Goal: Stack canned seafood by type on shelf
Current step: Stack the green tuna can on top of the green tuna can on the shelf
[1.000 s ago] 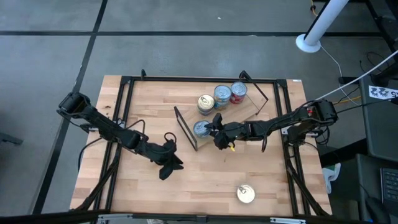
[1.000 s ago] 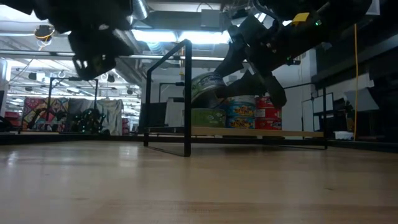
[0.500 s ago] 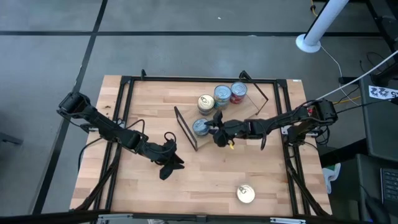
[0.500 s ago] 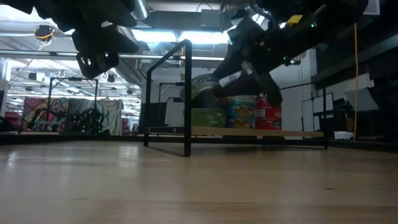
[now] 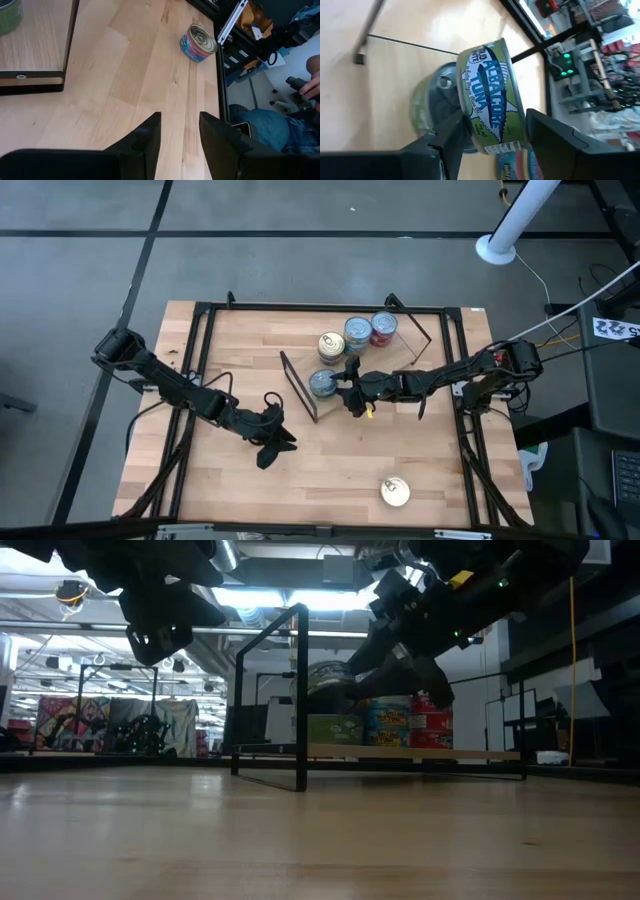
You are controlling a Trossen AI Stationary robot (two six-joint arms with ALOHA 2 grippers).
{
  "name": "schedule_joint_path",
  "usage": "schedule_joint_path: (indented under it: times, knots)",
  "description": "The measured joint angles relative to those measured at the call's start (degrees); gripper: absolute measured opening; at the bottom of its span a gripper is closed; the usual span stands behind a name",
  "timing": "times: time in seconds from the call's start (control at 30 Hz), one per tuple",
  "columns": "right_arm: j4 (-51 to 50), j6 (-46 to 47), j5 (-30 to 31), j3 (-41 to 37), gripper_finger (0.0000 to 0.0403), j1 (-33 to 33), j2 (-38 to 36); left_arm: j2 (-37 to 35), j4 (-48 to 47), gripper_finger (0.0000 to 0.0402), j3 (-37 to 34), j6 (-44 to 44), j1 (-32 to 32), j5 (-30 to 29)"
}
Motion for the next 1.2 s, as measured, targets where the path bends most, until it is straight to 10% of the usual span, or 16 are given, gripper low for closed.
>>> schedule_joint_path:
  times: [1.2]
  knots:
    - [1.57,0.81,5.12,0.03,0.0207,-0.04,0.0,0.0,-0.02,0.0127,0.0,-0.09,0.0,-0.07]
